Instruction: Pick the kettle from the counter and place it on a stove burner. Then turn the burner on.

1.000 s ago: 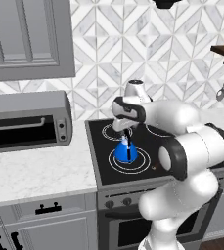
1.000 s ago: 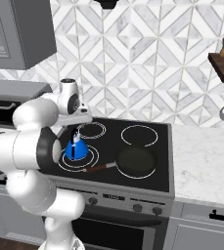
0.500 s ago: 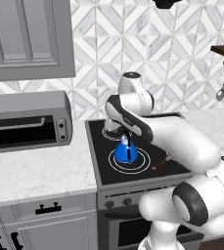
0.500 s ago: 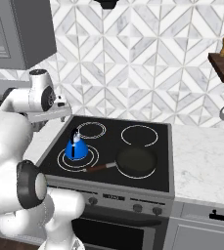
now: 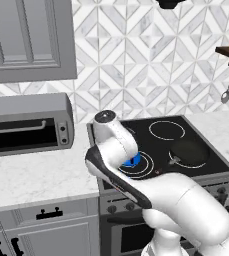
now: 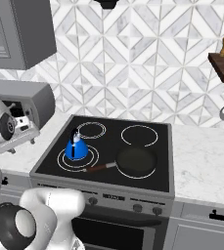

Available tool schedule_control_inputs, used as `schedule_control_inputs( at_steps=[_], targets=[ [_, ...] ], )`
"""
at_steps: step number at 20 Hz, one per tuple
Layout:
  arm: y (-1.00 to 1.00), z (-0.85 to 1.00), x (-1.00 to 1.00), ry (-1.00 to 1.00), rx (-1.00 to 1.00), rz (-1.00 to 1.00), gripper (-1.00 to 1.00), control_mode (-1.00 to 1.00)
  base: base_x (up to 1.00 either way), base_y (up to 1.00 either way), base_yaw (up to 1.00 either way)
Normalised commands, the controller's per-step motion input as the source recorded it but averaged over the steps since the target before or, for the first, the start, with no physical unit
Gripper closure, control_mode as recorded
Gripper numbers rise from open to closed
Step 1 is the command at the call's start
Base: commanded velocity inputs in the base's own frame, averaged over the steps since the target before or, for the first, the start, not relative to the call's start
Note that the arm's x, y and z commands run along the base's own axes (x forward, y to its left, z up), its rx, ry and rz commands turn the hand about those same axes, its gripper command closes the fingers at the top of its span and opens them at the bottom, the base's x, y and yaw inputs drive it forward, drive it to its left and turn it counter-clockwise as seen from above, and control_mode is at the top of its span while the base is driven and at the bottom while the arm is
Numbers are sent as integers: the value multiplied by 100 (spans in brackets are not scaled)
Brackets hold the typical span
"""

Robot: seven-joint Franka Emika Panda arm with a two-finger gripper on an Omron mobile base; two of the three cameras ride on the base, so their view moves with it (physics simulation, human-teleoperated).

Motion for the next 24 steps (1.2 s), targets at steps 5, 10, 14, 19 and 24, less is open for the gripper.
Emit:
schedule_control_inputs(
  at_steps=[5,10,14,19,24],
  targets=[
    [75,-100,-100,-25,-21,3,-100,-100,0,0,0],
    [47,-100,-97,-50,-9,-5,-100,-100,0,0,0],
    [-16,-57,-38,-71,13,-30,-100,-100,0,0,0],
    [-37,-36,-7,-51,29,-30,-100,-100,0,0,0],
    [-34,-14,0,-5,24,-4,-100,-100,0,0,0]
  ],
)
